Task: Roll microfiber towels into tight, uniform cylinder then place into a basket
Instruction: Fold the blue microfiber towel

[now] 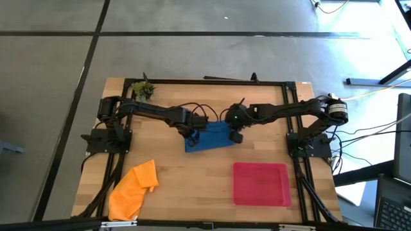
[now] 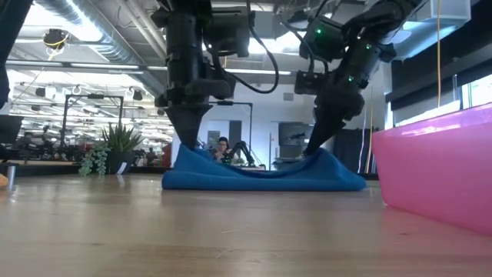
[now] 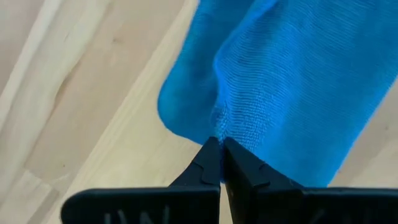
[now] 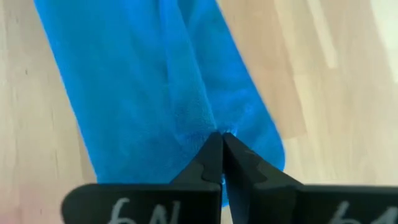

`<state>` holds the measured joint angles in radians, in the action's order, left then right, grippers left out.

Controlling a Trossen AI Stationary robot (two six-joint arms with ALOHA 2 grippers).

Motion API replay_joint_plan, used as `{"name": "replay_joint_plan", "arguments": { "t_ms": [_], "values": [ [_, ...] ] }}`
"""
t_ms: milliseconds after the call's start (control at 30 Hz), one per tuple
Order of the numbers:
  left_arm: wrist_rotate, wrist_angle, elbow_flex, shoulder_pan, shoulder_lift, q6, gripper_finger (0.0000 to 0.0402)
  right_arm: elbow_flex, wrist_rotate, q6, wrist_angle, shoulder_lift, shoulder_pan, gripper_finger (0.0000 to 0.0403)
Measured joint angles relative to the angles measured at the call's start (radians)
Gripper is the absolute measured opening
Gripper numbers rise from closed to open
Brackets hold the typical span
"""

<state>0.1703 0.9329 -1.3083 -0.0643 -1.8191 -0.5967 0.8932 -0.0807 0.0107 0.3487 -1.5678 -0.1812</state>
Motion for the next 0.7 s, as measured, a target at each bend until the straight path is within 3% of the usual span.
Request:
{"name": "replay_joint_plan", "arguments": {
  "t_ms": [200, 433, 700],
  "values": [
    [0.018, 0.012, 0.0, -0.017, -0.009, -0.053, 0.0, 0.0, -0.076, 0.017, -0.013, 0.0, 0.0, 0.0004],
    [-0.009, -0.022, 0.033, -0.021, -0.022, -0.061, 0.0, 0.0, -0.076, 0.024, -0.017, 0.0, 0.0, 0.0007],
    [0.003, -0.033, 0.04, -0.021, -0.022, -0.083, 0.0, 0.0, -0.076, 0.02, -0.017, 0.0, 0.0, 0.0039]
  ]
}}
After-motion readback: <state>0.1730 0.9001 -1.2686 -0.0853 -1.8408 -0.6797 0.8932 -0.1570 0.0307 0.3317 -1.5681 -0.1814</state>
